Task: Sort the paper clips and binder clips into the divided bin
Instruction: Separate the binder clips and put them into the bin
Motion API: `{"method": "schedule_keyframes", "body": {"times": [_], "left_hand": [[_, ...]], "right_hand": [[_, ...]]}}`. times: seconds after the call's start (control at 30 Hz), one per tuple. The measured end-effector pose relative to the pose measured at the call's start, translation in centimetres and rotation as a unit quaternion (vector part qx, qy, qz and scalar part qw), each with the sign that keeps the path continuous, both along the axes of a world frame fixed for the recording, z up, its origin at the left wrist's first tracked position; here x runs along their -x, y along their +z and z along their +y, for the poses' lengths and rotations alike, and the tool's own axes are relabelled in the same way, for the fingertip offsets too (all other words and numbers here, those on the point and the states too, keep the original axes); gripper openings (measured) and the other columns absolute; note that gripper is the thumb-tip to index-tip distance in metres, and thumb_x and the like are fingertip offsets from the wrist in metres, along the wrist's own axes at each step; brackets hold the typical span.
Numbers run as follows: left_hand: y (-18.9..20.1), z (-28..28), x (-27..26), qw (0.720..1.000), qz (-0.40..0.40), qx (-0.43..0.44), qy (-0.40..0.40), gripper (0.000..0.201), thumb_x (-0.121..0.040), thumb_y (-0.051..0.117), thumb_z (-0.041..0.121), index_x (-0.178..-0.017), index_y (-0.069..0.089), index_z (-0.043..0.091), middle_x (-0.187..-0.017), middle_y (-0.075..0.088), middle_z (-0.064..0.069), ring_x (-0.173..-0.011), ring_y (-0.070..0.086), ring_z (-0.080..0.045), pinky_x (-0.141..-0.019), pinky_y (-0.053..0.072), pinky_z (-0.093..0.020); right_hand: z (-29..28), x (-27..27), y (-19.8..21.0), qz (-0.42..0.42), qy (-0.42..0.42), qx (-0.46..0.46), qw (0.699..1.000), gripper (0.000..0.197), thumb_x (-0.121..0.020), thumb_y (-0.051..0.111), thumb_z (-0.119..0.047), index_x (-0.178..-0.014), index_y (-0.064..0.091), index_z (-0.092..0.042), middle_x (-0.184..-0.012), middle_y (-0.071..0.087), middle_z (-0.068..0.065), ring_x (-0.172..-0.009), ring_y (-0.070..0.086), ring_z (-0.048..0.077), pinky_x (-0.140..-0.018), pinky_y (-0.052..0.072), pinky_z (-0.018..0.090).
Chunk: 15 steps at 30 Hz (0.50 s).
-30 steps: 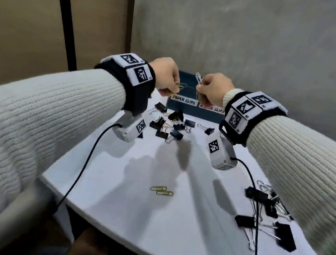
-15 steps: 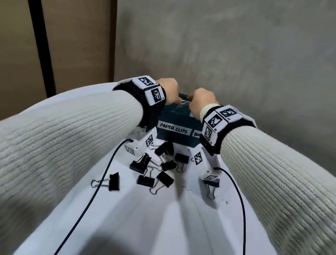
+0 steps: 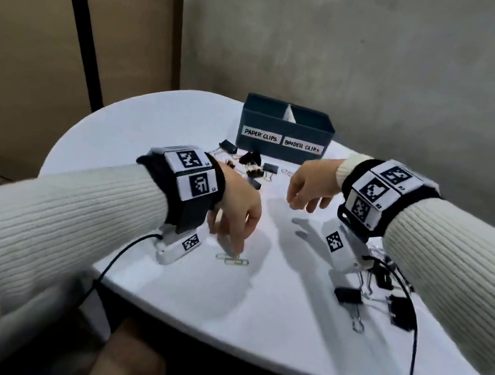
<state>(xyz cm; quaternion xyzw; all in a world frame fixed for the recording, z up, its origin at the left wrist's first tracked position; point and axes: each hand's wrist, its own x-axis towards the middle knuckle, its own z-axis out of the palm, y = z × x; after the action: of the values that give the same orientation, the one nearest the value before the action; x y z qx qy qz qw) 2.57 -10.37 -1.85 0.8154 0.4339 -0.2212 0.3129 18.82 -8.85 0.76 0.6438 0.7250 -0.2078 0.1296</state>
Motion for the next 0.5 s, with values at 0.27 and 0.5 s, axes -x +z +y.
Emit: {"method": "schedule_keyframes", "body": {"times": [0.27, 0.5], "left_hand": [[-1.1, -4.8, 0.5, 0.993, 0.025, -0.112, 0.039, 0.030, -0.075, 0.075, 0.002, -0.101, 0.064, -0.010, -0.083, 0.068, -0.016, -0.053, 0.062, -0.018, -0.056, 0.056, -0.025], [-1.5, -6.5, 0.8, 0.982, 0.000, -0.178, 0.061, 0.008, -0.082, 0.061, 0.001, -0.078, 0.066, 0.005, -0.075, 0.067, -0.011, -0.043, 0.058, -0.010, -0.062, 0.056, -0.026]], "right_hand": [[-7.2, -3.3, -1.2, 0.031, -0.038, -0.050, 0.998, 0.003, -0.087, 0.063, -0.015, -0.086, 0.064, -0.012, -0.075, 0.064, 0.001, -0.072, 0.064, 0.018, -0.060, 0.053, 0.024], [-10.6, -0.8, -2.2, 0.094, -0.010, -0.117, 0.989, 0.005, -0.084, 0.066, -0.010, -0.081, 0.065, -0.014, -0.066, 0.064, 0.001, -0.050, 0.061, 0.004, -0.051, 0.051, 0.017]]}}
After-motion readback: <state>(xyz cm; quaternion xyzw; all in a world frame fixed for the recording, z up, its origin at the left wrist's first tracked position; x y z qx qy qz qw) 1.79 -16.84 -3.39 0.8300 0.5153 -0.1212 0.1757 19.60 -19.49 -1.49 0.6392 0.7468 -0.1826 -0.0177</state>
